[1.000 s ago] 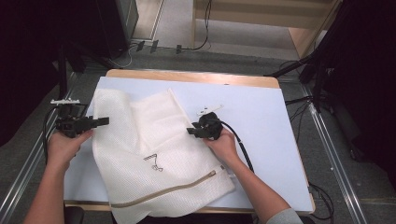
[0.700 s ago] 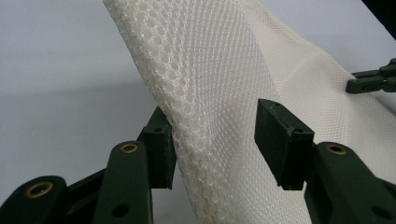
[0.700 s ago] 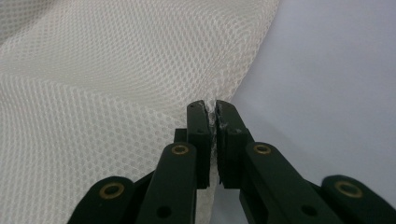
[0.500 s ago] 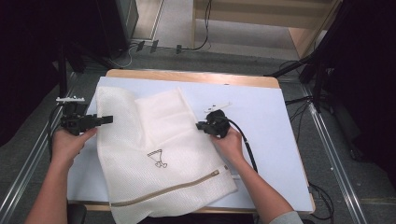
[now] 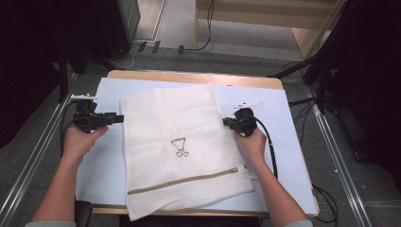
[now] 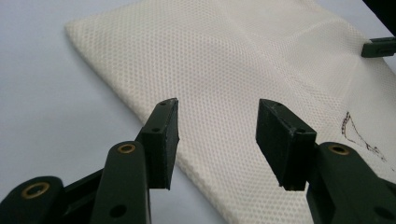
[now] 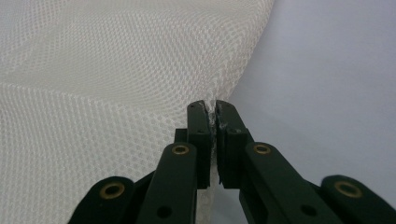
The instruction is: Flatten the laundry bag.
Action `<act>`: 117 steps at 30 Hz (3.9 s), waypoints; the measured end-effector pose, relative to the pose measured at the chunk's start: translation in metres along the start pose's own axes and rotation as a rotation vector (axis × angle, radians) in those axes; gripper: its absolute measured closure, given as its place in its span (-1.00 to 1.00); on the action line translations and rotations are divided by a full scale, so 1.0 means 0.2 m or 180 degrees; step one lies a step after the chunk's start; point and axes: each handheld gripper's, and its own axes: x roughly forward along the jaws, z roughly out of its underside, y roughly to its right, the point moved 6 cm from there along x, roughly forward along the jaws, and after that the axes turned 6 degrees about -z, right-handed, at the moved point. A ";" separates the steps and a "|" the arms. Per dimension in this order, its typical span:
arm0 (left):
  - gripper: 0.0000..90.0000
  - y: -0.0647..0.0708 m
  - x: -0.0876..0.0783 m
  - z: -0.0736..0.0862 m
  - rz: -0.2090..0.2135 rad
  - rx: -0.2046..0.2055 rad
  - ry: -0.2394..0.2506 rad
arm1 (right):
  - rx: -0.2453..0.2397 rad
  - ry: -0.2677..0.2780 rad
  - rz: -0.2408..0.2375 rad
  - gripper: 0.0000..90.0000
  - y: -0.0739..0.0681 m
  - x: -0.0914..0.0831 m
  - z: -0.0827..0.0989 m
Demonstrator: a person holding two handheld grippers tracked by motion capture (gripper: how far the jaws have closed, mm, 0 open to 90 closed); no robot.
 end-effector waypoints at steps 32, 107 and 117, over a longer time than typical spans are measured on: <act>0.06 0.29 0.21 0.13 0.0050 0.0261 -0.0229 | 0.0149 0.0133 0.0114 0.40 0.15 -0.32 0.18; 0.95 0.03 0.39 -0.03 -0.0195 0.0080 -0.0283 | -0.0182 -0.0322 -0.0117 0.90 -0.10 -0.21 0.30; 0.92 0.01 0.40 -0.03 -0.0192 0.0053 -0.0265 | -0.0118 -0.0228 -0.0064 0.88 -0.04 -0.18 0.25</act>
